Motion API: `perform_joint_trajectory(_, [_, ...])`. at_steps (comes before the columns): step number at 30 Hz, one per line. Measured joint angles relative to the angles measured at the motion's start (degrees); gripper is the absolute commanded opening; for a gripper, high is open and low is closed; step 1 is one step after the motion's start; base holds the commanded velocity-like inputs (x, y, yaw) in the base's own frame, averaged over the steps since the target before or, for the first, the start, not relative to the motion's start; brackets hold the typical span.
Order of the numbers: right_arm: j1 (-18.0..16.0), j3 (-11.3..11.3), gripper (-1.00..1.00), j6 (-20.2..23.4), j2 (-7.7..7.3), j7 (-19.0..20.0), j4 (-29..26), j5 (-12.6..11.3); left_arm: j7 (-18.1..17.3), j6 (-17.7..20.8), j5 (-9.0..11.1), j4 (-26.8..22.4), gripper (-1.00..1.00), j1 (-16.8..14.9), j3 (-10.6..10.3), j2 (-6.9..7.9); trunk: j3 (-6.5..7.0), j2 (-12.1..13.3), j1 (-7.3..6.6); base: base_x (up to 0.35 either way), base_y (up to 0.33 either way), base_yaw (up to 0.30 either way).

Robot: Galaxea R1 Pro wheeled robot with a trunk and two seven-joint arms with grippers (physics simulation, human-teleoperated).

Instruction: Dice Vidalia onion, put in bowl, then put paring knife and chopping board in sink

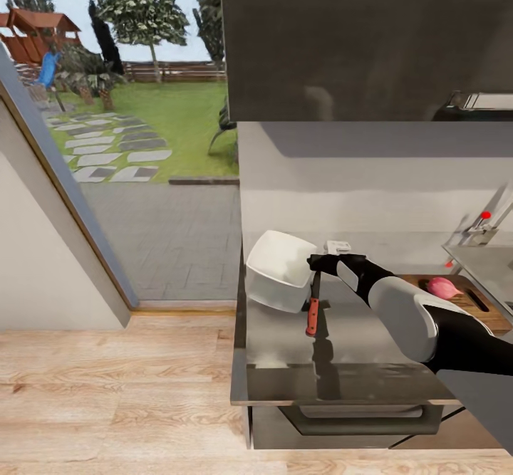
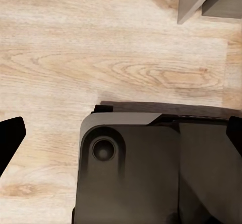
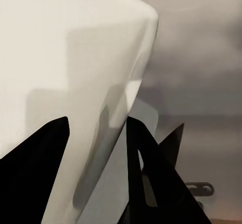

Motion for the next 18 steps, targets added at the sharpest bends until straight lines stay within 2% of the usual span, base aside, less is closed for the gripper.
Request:
perform_joint_trajectory(16, [0.0, 0.0, -1.0, 0.0, 0.03, 0.0, 0.0, 0.0, 0.0, 0.0, 0.0, 0.0, 1.0, 0.0, 0.0, 0.0, -0.35, 0.0, 0.0, 0.0, 0.0, 0.0])
perform_joint_trajectory(17, [0.0, 0.0, 1.0, 0.0, 0.03, 0.0, 0.0, 0.0, 0.0, 0.0, 0.0, 0.0, 1.0, 0.0, 0.0, 0.0, -0.35, 0.0, 0.0, 0.0, 0.0, 0.0])
perform_joint_trajectory(18, [0.0, -0.2, 1.0, 0.0, 0.03, 0.0, 0.0, -0.1, 0.0, 0.0, 0.0, 0.0, 1.0, 0.0, 0.0, 0.0, -0.35, 0.0, 0.0, 0.0, 0.0, 0.0])
